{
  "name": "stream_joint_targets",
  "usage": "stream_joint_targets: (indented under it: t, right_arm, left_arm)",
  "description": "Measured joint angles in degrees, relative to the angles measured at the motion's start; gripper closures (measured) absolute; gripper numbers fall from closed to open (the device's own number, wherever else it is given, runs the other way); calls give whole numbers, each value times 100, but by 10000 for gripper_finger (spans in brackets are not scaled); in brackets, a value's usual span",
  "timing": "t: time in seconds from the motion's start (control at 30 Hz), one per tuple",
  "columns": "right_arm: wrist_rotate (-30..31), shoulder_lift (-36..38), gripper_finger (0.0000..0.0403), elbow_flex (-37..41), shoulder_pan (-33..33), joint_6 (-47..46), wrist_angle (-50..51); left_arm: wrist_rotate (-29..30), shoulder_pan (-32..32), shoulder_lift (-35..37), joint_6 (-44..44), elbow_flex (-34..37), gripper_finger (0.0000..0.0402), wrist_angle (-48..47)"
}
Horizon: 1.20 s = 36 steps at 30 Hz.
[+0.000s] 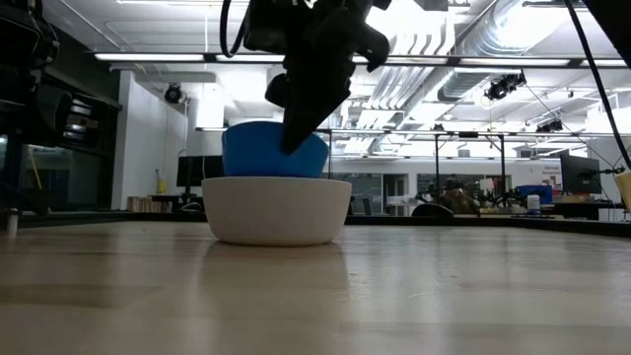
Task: Nest bowls inside each other
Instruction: Stack the blue bowl into the pink bowl
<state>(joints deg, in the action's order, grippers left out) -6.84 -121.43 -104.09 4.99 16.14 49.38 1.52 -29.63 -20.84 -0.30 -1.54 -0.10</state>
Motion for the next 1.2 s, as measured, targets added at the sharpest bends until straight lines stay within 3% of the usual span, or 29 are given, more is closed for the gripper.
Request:
stream_joint_targets:
  t: [0.57,1.2]
  right_arm:
    - [-509,0,399,0,-61,-92,-47]
    - [-359,-64,399,2,-105,31,-27]
  left_arm:
    - [-1,-1,0,0,0,261,0]
    - [0,-1,0,0,0,261,0]
